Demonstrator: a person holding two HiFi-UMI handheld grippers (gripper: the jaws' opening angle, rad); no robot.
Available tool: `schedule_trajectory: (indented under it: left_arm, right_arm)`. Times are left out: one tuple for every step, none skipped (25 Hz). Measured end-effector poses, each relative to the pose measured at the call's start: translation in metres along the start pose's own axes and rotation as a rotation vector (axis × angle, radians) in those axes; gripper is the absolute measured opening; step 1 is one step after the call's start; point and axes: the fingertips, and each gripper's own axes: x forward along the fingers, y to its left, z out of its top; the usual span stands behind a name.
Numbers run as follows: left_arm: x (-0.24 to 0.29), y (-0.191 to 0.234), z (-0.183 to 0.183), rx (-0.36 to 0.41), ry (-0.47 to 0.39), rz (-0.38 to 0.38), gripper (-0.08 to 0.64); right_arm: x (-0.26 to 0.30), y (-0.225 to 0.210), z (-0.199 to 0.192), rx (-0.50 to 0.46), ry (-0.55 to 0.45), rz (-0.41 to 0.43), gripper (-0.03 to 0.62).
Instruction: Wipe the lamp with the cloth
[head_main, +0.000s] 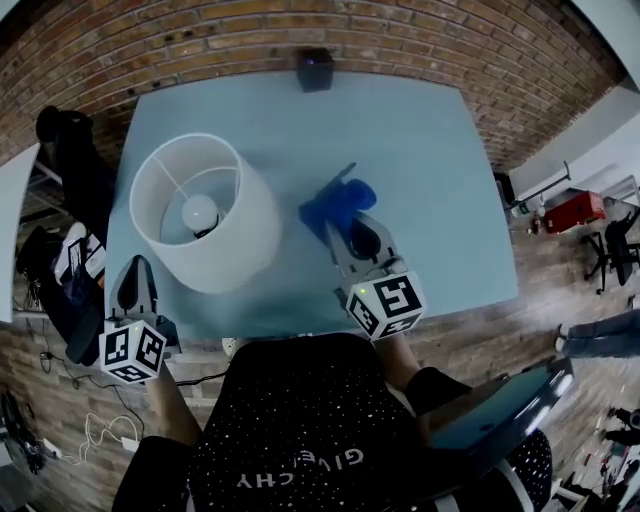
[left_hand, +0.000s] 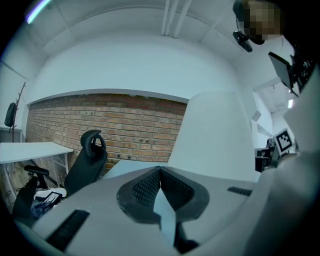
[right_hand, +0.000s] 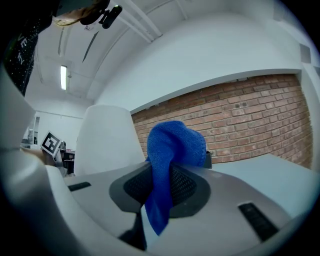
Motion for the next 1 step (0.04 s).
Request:
schedule_trajectory:
  left_arm:
    - [-0.0004, -0.0013, -0.0017, -0.001, 0.004, 0.0, 0.011]
  right_arm:
    - [-0.001, 0.0, -0.0006, 0.0, 0.002, 0.0, 0.074]
